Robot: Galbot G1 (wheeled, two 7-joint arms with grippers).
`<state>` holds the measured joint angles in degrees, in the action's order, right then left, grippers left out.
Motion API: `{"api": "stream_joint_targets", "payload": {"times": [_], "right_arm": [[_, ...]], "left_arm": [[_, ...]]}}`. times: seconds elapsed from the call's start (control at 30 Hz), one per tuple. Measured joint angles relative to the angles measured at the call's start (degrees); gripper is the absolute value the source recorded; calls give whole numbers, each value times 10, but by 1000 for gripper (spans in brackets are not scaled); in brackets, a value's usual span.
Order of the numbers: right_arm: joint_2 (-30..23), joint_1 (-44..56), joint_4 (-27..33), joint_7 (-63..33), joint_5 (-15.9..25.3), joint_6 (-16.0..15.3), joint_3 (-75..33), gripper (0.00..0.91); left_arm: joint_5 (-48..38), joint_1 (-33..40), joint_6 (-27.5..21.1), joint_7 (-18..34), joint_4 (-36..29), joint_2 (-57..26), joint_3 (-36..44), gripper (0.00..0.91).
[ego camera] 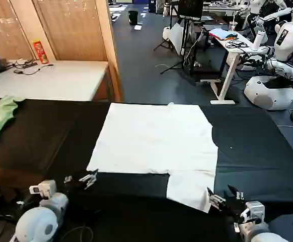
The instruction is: Fold and organize the clothes.
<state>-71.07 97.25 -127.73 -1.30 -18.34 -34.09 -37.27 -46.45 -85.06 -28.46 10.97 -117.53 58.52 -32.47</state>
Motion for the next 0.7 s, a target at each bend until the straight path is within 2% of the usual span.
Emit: {"api": "stream_joint_targets", "payload": {"times": [0.13, 0.17, 0.2, 0.23, 0.27, 0.33, 0.43, 0.47, 0.5, 0.53, 0.57, 0.6, 0.7], "right_arm": [[-11, 0, 2, -3, 16, 2, 13, 878], [-13, 0, 3, -6, 17, 2, 15, 829], [-16, 0, 3, -10, 18, 2, 18, 819], [-18, 0, 3, -12, 19, 2, 19, 790], [-19, 0, 3, -13, 20, 2, 21, 751], [-21, 1, 3, -16, 22, 0, 23, 653], [-25, 0, 6, -20, 23, -1, 25, 458], [-27, -1, 7, -21, 23, -1, 25, 322], [-28, -1, 8, -21, 23, -1, 26, 234], [-29, -1, 9, -21, 24, -1, 27, 195], [-31, 0, 9, -22, 24, -1, 29, 68], [-32, 0, 10, -22, 24, -1, 29, 39], [-33, 3, 9, -22, 24, -4, 30, 39]], "left_arm": [[6, 6, -6, -7, 9, 4, 0, 878], [7, 7, -5, -7, 11, 5, 0, 809], [8, 8, -5, -7, 13, 5, 0, 585], [8, 9, -4, -7, 16, 6, 0, 585], [9, 9, -3, -9, 18, 7, 0, 293], [9, 9, 1, -13, 21, 8, 1, 166], [12, 8, 5, -20, 23, 10, 3, 156], [15, 9, 6, -21, 24, 11, 3, 137], [17, 11, 7, -22, 26, 12, 4, 137], [19, 12, 8, -22, 28, 13, 5, 78], [20, 14, 8, -22, 30, 13, 6, 59], [21, 15, 9, -22, 32, 14, 7, 10], [23, 14, 8, -20, 35, 14, 7, 0]]}}
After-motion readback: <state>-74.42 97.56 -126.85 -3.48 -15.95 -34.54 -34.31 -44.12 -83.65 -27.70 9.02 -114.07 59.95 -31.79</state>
